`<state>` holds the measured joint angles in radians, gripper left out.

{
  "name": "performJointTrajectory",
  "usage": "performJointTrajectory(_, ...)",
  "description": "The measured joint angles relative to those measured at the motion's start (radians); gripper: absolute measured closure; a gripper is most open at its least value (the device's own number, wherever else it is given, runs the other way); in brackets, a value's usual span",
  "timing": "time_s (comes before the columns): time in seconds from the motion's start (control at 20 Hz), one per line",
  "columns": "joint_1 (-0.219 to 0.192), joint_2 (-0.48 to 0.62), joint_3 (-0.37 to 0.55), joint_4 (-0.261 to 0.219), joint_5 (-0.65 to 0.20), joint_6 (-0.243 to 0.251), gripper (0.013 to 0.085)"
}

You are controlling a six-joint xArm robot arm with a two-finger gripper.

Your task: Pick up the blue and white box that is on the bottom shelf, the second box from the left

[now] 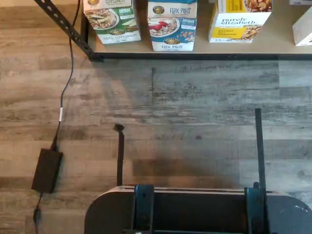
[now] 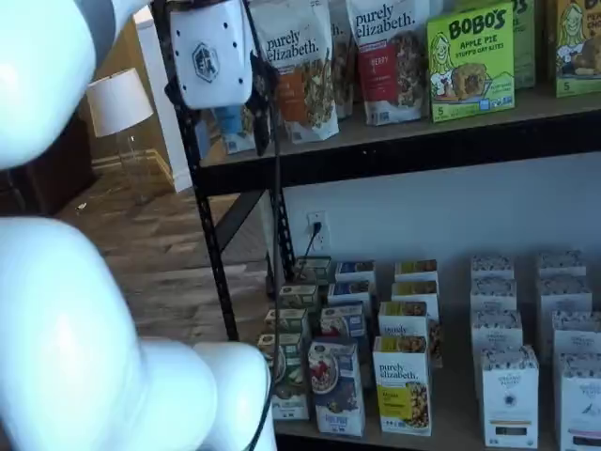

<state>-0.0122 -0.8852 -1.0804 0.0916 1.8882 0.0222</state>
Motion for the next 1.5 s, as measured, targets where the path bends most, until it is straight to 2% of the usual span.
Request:
performJointTrajectory(0.45, 0.049, 0.01, 0.086, -0.022, -0.085, 0.039, 0.013)
performJointTrajectory(1.1, 0.091, 0.005, 0.289, -0.04, -0.307, 0.068, 0.013)
performJointTrajectory(1.5, 0.12, 0.016, 0.411, -0.084, -0.446, 0.096, 0.013)
